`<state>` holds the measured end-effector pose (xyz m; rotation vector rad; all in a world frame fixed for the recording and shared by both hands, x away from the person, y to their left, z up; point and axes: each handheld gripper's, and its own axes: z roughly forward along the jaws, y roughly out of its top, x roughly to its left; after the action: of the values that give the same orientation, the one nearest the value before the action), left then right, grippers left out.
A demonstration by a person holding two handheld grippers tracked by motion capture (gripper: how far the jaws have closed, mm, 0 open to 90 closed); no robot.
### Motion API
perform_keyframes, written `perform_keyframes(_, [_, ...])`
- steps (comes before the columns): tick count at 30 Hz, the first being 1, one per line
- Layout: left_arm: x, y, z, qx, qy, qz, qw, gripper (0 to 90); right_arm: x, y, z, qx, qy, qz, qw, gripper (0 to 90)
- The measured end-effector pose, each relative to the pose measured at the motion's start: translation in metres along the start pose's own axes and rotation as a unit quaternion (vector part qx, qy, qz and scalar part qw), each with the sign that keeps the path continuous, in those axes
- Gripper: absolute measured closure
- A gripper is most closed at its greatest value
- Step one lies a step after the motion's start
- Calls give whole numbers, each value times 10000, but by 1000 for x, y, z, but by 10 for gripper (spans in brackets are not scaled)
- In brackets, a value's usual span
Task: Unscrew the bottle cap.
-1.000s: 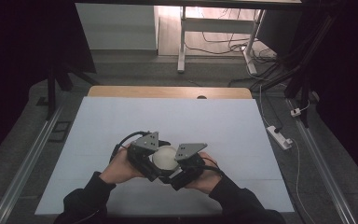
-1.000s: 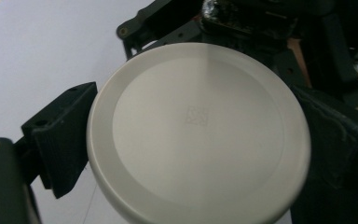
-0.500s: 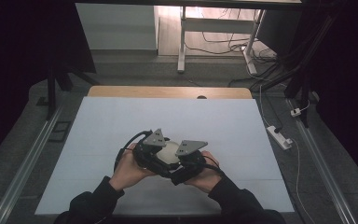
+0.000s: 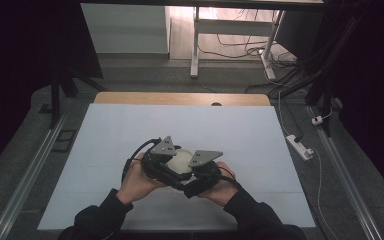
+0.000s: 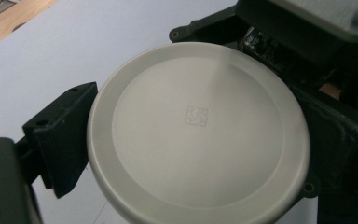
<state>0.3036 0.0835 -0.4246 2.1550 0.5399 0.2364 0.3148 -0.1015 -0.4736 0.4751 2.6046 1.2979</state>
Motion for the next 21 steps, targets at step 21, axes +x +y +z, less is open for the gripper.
perform_keyframes(21, [3, -3, -21, -147, 184, -98, 9997, 78, -11, -3, -4, -29, -166, 128, 9998, 70])
